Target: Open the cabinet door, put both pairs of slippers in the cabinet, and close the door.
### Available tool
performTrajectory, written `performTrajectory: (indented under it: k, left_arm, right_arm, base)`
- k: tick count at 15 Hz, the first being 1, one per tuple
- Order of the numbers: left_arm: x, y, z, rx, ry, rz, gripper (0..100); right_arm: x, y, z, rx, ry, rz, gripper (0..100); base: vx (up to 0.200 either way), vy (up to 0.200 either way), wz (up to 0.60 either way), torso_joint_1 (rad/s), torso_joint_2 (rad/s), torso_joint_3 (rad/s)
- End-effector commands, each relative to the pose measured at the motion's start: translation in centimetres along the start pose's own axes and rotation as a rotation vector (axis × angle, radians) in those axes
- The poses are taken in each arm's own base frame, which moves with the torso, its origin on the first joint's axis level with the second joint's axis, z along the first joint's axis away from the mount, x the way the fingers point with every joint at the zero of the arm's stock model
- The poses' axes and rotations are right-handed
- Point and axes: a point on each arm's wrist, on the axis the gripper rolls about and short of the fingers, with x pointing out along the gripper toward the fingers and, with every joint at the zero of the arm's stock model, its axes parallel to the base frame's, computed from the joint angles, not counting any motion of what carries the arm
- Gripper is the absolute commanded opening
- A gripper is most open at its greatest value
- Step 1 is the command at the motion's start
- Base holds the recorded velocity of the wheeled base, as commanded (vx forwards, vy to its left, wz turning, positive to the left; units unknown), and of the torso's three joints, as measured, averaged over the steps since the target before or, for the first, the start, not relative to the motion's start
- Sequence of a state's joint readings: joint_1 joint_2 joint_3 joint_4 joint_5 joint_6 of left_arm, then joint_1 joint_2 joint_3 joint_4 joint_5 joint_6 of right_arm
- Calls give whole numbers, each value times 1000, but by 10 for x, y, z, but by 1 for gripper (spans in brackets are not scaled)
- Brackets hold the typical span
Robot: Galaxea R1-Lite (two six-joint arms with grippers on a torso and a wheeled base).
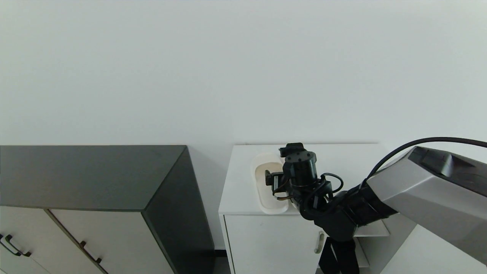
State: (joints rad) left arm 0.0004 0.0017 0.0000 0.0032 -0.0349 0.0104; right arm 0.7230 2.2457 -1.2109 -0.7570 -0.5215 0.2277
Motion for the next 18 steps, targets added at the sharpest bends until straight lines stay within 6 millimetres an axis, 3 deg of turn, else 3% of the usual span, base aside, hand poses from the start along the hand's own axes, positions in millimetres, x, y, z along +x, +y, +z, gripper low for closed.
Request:
performTrajectory:
  k: [1, 10, 11, 15, 18]
  left_arm:
    - [0, 0, 0, 0, 0, -1, 0]
    - [0, 0, 0, 0, 0, 1, 0]
    - [0, 0, 0, -1, 0, -1, 0]
    - [0, 0, 0, -1, 1, -1, 0]
    - [0, 0, 0, -1, 1, -1, 0]
  right_arm:
    - [15, -3, -10, -7, 4, -18, 100]
    - [42, 1, -7, -42, -45, -33, 100]
    - [43, 1, -7, -51, -49, -34, 0]
    - [42, 2, -3, -56, -57, -34, 0]
    - [26, 10, 10, -49, -79, -6, 0]
  base:
    - [0, 0, 0, 0, 0, 0]
    - [0, 0, 0, 0, 0, 0]
    - [0, 0, 0, 0, 0, 0]
    - [0, 0, 0, 0, 0, 0]
    - [0, 0, 0, 0, 0, 0]
